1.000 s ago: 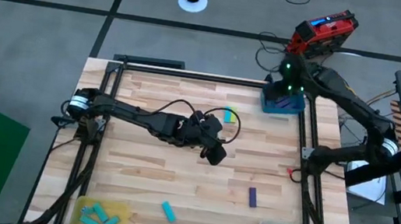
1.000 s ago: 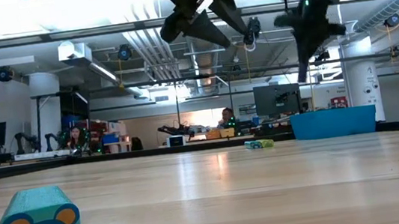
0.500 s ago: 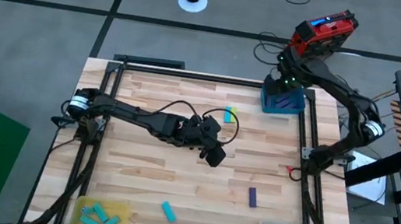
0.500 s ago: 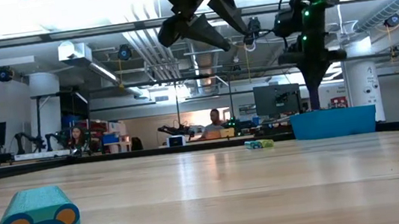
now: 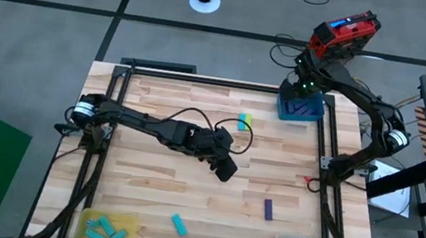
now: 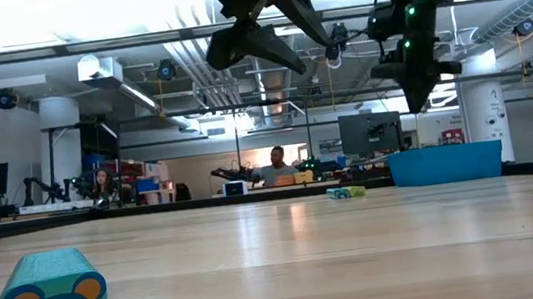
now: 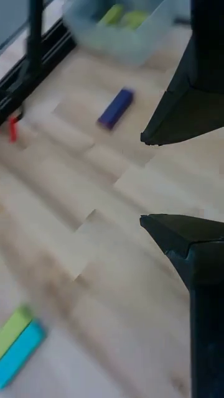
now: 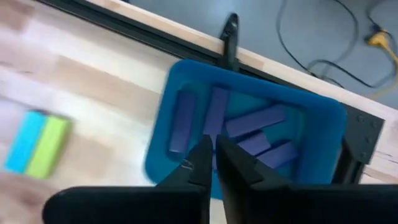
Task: Sort blocks
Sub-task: Put the light blue block into the yellow bin
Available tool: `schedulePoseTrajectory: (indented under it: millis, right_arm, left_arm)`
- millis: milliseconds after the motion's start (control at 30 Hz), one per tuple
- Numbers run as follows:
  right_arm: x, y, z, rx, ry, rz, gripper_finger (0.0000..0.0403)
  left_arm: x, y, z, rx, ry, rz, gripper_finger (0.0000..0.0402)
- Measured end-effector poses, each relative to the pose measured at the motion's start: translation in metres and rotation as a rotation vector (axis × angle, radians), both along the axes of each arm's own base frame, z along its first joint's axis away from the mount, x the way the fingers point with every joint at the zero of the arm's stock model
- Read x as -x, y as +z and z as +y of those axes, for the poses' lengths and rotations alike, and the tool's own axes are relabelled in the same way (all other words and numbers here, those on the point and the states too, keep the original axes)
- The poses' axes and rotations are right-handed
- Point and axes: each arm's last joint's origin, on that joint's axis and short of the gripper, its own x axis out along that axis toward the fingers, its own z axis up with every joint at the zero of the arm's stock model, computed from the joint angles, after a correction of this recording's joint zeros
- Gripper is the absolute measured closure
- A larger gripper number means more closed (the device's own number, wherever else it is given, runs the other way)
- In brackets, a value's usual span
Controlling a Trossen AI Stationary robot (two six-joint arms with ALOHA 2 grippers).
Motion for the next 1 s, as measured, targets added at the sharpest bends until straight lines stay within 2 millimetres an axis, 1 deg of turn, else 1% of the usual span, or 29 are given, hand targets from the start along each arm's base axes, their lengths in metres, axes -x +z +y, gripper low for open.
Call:
schedulePoseTrajectory:
  millis: [100, 267, 400, 500, 600, 733, 867, 1000]
  right_arm:
    - [0.002, 0.011, 0.008, 0.015, 0.019, -0.050, 0.0391]
    - [0.004, 0.030, 0.033, 0.033, 0.070, -0.157, 0.0391]
    - [0.000, 0.046, 0.058, 0.049, 0.121, -0.239, 0.0391]
    - [-0.004, 0.055, 0.076, 0.066, 0.162, -0.279, 0.0391]
    - [-0.005, 0.064, 0.091, 0.076, 0.180, -0.325, 0.0390]
    - [-0.004, 0.070, 0.103, 0.092, 0.188, -0.350, 0.0390]
    - [-0.001, 0.071, 0.108, 0.080, 0.182, -0.350, 0.0390]
    - [-0.001, 0.068, 0.109, 0.067, 0.183, -0.336, 0.0390]
  left_arm:
    - [0.000, -0.001, -0.003, 0.067, -0.059, 0.011, 0.0232]
    - [0.002, -0.001, -0.009, 0.196, -0.185, 0.041, 0.0232]
    - [0.006, -0.002, -0.020, 0.289, -0.410, 0.072, 0.0232]
    - [0.011, -0.003, -0.031, 0.303, -0.562, 0.094, 0.0232]
    - [0.020, -0.007, -0.046, 0.252, -0.711, 0.143, 0.0232]
    - [0.033, -0.010, -0.075, 0.171, -0.907, 0.176, 0.0232]
    - [0.042, -0.012, -0.100, -0.010, -0.985, 0.189, 0.0231]
    - [0.054, -0.014, -0.121, -0.207, -1.050, 0.221, 0.0220]
